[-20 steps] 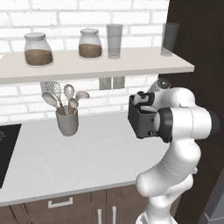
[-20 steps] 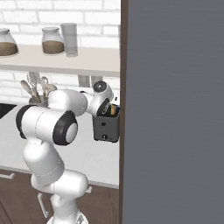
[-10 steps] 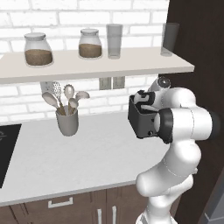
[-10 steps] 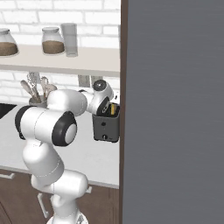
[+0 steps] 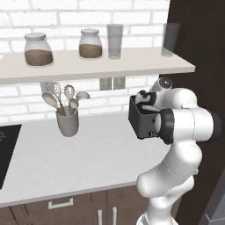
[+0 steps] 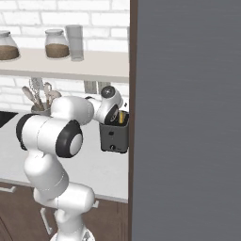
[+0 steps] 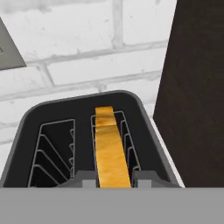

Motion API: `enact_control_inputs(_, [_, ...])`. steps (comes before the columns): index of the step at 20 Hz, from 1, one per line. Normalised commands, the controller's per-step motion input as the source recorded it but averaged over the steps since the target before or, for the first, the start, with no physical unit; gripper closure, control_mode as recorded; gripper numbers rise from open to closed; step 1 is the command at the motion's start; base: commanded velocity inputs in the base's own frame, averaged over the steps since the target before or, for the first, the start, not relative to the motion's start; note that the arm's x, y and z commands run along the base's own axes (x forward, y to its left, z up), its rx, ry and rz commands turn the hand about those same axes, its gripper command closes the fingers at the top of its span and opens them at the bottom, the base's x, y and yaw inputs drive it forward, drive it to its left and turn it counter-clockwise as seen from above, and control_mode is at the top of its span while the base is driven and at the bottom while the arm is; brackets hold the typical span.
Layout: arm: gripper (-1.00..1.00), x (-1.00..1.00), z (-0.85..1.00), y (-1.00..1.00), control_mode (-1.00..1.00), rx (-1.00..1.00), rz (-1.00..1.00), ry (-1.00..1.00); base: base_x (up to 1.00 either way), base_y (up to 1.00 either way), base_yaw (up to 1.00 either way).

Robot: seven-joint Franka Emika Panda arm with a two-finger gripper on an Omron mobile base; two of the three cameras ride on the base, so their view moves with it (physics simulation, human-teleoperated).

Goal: Start the toaster. Once the lever pops up, take the bread to the plate on the dining counter.

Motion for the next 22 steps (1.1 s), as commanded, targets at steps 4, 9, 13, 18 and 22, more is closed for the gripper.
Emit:
enact_control_inputs(4, [1.0,-0.13,0.01,0.0,-1.0,0.0,0.0,0.0,0.0,0.0,0.0])
enact_control_inputs(9, [1.0,-0.26,0.2,0.0,-1.0,0.0,0.0,-0.09,0.0,0.0,0.0])
enact_control_inputs(13, [1.0,-0.24,0.14,0.0,-1.0,0.0,0.0,-0.13,0.0,0.0,0.0])
enact_control_inputs(18, [1.0,-0.21,0.27,0.0,-1.0,0.0,0.0,-0.14,0.0,0.0,0.0])
enact_control_inputs(22, [1.0,-0.2,0.46,0.0,-1.0,0.0,0.0,-0.14,0.0,0.0,0.0])
